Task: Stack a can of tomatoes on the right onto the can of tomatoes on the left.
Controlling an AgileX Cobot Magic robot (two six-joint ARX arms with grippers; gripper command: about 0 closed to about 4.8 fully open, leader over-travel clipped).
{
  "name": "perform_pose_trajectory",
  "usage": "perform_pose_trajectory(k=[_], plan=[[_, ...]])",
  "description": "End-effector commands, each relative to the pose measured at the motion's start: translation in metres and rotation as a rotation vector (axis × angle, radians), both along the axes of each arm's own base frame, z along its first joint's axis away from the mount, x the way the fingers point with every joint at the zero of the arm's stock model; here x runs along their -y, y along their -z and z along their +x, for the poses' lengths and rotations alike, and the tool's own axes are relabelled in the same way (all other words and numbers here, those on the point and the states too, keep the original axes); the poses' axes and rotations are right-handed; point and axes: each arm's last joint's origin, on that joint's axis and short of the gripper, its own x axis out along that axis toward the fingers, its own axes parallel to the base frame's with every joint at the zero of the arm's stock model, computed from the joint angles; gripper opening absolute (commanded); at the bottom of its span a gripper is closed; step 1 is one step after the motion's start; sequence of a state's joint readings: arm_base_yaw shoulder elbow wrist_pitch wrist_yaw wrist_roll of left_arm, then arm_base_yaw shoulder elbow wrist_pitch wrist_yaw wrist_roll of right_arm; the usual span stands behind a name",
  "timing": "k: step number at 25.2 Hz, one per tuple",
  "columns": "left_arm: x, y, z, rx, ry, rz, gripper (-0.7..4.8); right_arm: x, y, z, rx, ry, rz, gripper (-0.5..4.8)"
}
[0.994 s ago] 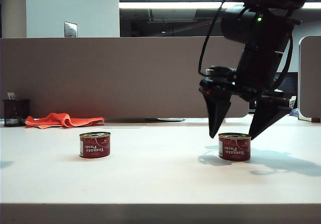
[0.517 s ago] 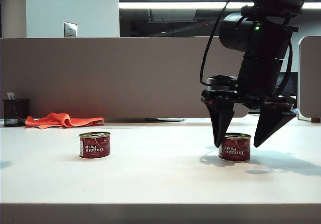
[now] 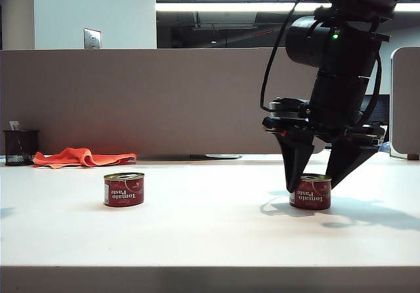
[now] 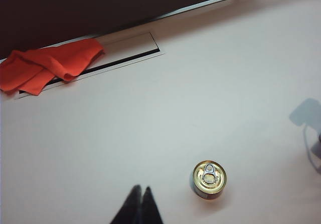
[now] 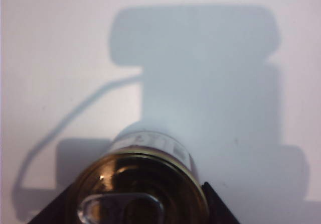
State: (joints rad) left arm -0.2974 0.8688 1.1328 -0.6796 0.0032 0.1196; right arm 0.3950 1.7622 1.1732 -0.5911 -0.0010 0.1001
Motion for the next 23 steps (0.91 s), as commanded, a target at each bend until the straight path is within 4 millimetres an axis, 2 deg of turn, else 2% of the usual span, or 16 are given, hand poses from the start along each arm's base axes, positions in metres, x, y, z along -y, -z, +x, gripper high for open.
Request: perform_pose_trajectory(k=[1,6,10,14,16,19,23], plan=[[0.0,-0.004,0.0,0.037,-0.008,-0.003,-0.05,-0.002,-0.012,0.005,0.055,-0.028,0.008,2.9],[-0.001,-0.005,0.001,0.048,-0.025,0.001,-0.05,-0.01,-0.042,0.017,0.126,-0.038,0.041,2.9],[-0.001,-0.005,0.001,0.046,-0.025,0.001,-0.05,-0.032,-0.077,0.022,0.225,-0.091,0.104,2.91],[0.0,-0.005,0.001,0.044,-0.022,0.0,-0.05,-0.07,-0.108,0.017,0.338,-0.177,0.162,2.91],[0.0,-0.005,0.001,0.044,-0.022,0.0,-0.05,-0.11,-0.121,0.014,0.396,-0.27,0.154,2.92],[0.0,-0.004,0.001,0.041,-0.022,0.001,-0.05,-0.151,-0.117,0.01,0.4,-0.367,0.128,2.92],[-0.001,-0.003,0.0,0.025,-0.021,0.006,-0.05,-0.179,-0.103,0.006,0.388,-0.452,0.058,2.91]])
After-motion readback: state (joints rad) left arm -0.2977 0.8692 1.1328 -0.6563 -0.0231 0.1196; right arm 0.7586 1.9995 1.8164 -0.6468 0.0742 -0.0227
